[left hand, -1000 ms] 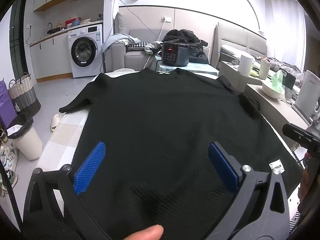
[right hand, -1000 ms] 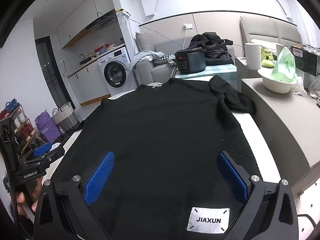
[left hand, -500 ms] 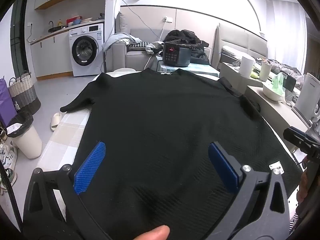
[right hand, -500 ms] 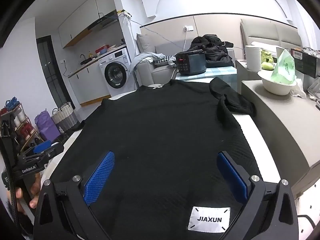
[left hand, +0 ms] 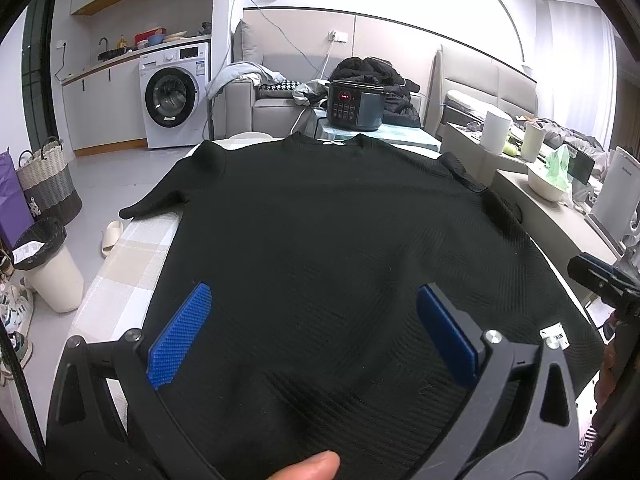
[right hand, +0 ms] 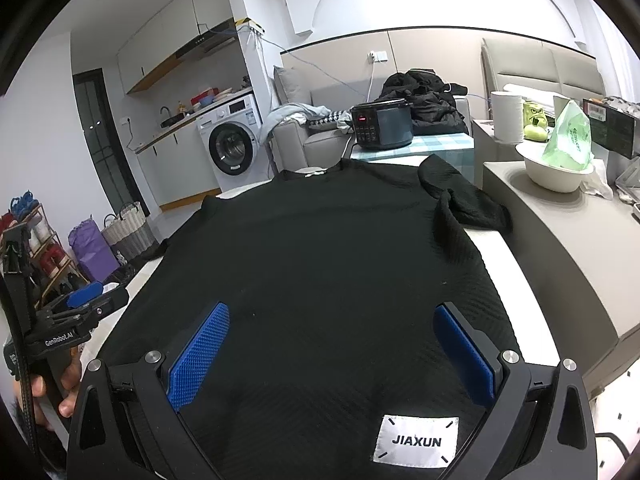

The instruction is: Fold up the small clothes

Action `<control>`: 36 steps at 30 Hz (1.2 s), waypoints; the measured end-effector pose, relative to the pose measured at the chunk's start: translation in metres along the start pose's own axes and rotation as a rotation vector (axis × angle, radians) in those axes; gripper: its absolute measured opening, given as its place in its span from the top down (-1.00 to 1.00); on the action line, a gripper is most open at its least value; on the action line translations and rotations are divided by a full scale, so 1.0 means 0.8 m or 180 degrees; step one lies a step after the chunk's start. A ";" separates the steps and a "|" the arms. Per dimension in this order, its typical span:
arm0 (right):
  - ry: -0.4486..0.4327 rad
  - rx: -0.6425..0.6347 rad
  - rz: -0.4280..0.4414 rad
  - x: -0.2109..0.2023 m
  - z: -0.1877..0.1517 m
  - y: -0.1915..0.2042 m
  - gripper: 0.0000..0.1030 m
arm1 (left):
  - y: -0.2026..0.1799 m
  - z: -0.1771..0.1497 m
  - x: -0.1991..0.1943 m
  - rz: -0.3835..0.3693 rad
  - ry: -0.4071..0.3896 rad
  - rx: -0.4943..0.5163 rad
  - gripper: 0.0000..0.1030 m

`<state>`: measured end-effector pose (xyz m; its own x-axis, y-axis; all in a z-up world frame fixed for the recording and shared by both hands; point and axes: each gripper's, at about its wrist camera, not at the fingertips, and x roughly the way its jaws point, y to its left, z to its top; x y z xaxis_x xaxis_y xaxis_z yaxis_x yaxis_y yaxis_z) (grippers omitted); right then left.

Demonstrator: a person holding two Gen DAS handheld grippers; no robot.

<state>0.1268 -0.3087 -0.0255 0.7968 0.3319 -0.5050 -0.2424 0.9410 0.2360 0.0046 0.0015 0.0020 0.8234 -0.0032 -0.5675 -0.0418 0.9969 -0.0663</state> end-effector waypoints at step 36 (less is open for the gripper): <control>-0.0062 -0.0022 -0.0237 -0.001 0.002 -0.001 -1.00 | 0.007 -0.002 0.004 -0.0009 0.0007 -0.0047 -0.98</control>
<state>0.1275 -0.3099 -0.0242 0.8233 0.2596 -0.5048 -0.1858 0.9635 0.1926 0.0061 0.0070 -0.0015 0.8222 -0.0062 -0.5691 -0.0479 0.9956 -0.0801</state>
